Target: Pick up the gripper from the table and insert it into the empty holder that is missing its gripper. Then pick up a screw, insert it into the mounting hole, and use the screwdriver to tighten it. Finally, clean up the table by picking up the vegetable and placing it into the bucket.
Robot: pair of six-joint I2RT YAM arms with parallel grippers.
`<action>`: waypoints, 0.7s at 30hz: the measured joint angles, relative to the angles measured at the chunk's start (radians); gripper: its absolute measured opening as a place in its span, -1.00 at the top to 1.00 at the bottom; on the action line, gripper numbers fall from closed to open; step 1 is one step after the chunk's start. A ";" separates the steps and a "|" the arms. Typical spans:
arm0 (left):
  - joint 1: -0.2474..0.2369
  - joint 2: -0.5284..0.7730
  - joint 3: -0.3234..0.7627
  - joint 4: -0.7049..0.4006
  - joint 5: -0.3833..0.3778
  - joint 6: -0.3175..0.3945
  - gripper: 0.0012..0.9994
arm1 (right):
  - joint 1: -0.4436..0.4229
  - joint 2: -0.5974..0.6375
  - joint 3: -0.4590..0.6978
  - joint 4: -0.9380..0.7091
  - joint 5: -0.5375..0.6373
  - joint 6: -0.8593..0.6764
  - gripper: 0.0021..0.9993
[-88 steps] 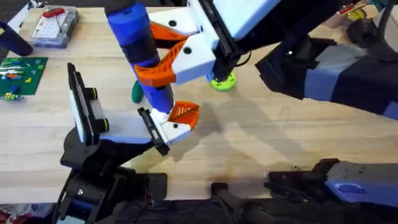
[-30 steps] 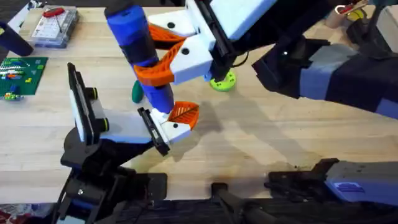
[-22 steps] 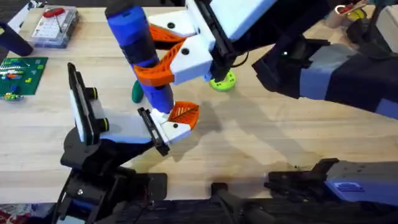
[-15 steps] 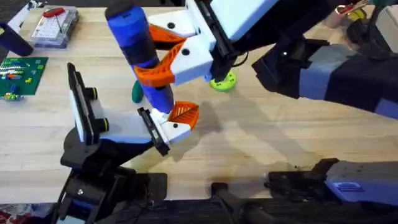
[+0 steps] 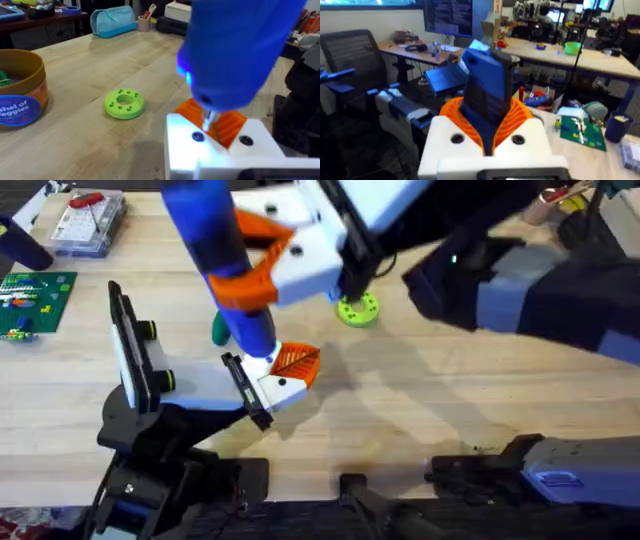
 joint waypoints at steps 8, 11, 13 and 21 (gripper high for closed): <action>0.000 0.000 0.000 0.000 0.000 0.000 0.97 | -0.036 0.007 0.225 -0.160 -0.014 0.022 0.91; 0.000 0.000 0.000 0.000 0.000 0.000 0.97 | -0.038 0.007 0.242 -0.256 -0.020 0.018 0.91; 0.000 0.000 0.000 0.000 0.000 0.000 0.97 | -0.046 0.007 0.267 -0.394 -0.024 -0.001 0.91; 0.000 0.000 0.000 0.000 0.000 0.000 0.97 | -0.090 0.010 0.425 -1.108 0.236 -0.247 0.91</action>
